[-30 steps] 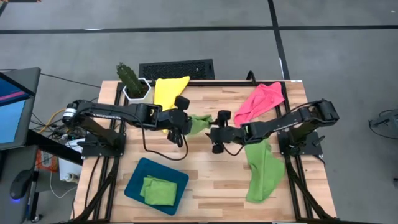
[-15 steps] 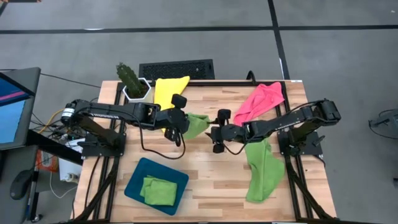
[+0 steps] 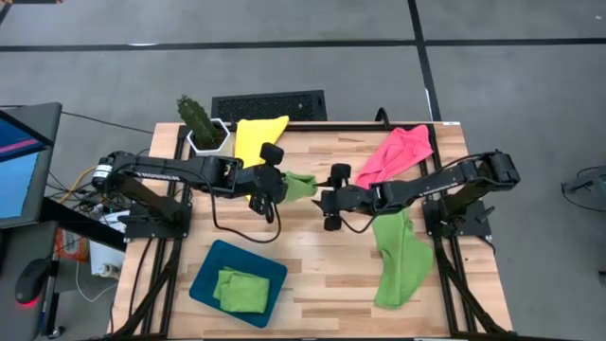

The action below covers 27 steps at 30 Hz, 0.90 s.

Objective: Fold microfiber towels
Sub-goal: Fold the top green microfiber

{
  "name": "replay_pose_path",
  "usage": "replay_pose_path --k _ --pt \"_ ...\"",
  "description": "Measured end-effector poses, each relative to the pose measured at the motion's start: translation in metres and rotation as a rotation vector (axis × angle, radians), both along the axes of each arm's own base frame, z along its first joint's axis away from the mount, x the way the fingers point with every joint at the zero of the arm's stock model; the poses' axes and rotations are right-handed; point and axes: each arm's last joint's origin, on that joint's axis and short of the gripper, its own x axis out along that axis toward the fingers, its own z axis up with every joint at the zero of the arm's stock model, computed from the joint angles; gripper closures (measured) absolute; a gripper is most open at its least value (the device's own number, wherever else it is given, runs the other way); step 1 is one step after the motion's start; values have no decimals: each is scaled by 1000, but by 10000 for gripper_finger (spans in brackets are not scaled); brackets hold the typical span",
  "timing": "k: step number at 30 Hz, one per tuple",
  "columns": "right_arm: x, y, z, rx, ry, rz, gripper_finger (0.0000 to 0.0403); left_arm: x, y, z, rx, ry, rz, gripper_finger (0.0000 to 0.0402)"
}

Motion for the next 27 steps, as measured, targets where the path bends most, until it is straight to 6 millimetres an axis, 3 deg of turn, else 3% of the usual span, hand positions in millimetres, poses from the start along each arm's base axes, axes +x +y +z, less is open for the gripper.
replay_pose_path --k 14,21,27 --pt "9 -29 1 146 -61 100 159 -1 -3 2 22 1 -19 401" --pt "17 -43 -15 161 -34 98 159 -1 -5 3 66 5 -14 401" --pt "16 -45 -32 195 66 62 159 -5 -4 19 106 -22 28 401"
